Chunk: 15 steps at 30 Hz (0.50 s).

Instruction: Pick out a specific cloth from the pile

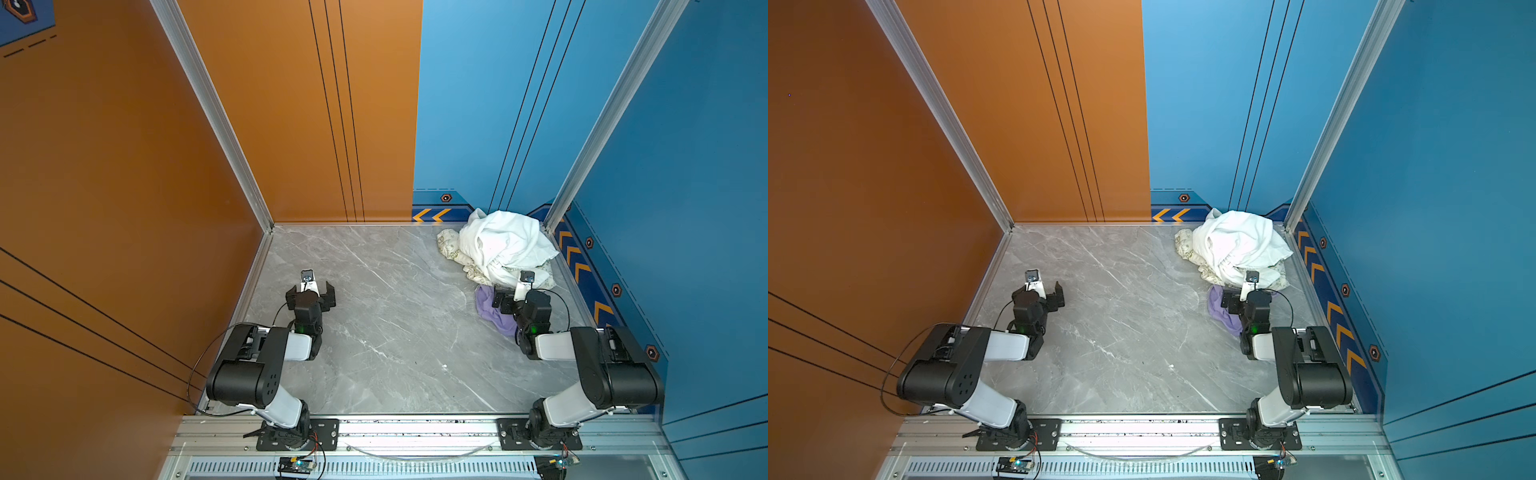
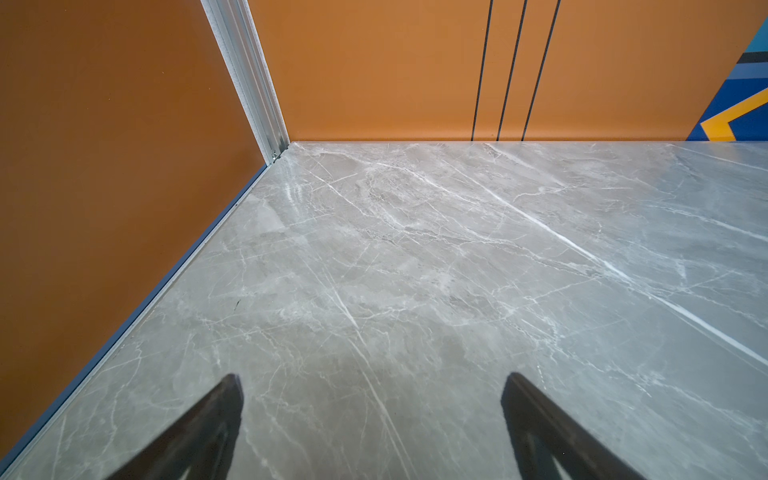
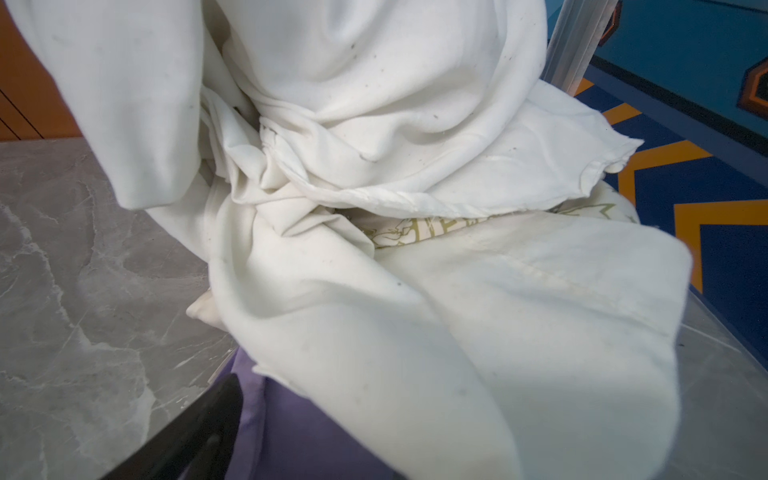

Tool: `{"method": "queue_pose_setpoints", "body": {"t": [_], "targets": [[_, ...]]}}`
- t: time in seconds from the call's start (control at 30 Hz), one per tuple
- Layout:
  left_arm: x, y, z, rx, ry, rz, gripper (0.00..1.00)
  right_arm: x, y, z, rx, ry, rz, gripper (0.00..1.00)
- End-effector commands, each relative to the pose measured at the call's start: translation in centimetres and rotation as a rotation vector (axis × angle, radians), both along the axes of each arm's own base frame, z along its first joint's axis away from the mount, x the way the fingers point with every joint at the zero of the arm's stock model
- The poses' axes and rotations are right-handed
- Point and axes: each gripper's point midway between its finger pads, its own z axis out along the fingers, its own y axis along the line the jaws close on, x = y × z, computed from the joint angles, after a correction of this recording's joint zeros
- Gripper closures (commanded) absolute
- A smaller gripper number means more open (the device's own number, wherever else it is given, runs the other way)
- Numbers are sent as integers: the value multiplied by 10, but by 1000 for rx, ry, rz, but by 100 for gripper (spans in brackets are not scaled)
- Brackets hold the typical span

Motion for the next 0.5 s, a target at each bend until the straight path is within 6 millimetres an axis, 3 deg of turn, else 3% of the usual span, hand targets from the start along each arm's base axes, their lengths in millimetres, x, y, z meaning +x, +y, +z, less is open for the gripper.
{"method": "queue_pose_setpoints", "body": {"t": [0.0, 0.13, 0.33, 0.47], "targets": [[-4, 7, -8, -15, 24, 0, 2, 4, -5, 4, 7, -2, -31, 0], [-8, 13, 0, -44, 2, 5, 2, 2, -7, 10, 11, -7, -46, 0], [-25, -2, 48, -25, -29, -50, 2, -16, -11, 70, 17, 10, -77, 0], [-39, -34, 92, -44, -65, -228, 2, -32, -12, 107, 81, 7, -107, 0]]}}
